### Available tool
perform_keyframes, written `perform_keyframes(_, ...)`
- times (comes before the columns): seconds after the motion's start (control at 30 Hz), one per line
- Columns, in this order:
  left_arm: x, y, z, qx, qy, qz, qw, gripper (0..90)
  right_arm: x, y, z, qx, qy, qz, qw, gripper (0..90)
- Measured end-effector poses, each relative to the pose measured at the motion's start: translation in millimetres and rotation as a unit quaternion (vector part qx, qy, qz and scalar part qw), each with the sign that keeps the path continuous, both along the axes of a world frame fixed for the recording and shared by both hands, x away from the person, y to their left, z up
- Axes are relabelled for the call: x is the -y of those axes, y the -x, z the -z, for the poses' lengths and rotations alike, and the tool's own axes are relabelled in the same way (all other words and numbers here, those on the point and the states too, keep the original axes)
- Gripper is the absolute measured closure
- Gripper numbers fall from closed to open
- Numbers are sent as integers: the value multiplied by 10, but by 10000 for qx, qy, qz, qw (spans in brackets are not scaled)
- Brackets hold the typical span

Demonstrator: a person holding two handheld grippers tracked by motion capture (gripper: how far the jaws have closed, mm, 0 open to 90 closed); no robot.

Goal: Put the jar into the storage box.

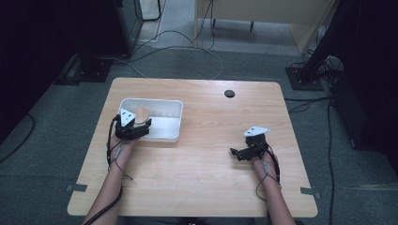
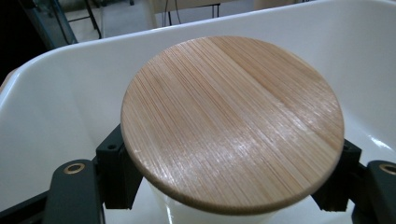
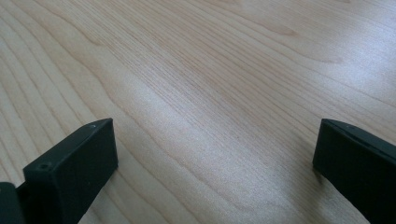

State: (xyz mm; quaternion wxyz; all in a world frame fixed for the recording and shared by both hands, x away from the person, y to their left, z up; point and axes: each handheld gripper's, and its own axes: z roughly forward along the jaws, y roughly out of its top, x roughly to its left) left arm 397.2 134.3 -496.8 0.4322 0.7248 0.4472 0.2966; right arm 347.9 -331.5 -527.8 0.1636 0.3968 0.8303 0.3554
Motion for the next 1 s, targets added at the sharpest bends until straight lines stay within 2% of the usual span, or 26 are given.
perform_keyframes(0.3, 8, -8, 10, -5, -39, -11, 10000, 258, 0, 0, 0, 1, 1, 0, 10000, 0)
perform_keyframes(0.63, -11, -36, 4, -146, 72, -71, 9998, 256, 0, 1, 0, 0, 1, 2, 10000, 0)
perform_keyframes(0.97, -12, -43, -1, -214, 68, -62, 9997, 252, 0, 0, 0, 3, 1, -2, 10000, 0)
perform_keyframes(1.0, -12, -43, -1, -214, 68, -62, 9997, 217, 0, 0, 0, 3, 1, -2, 10000, 0)
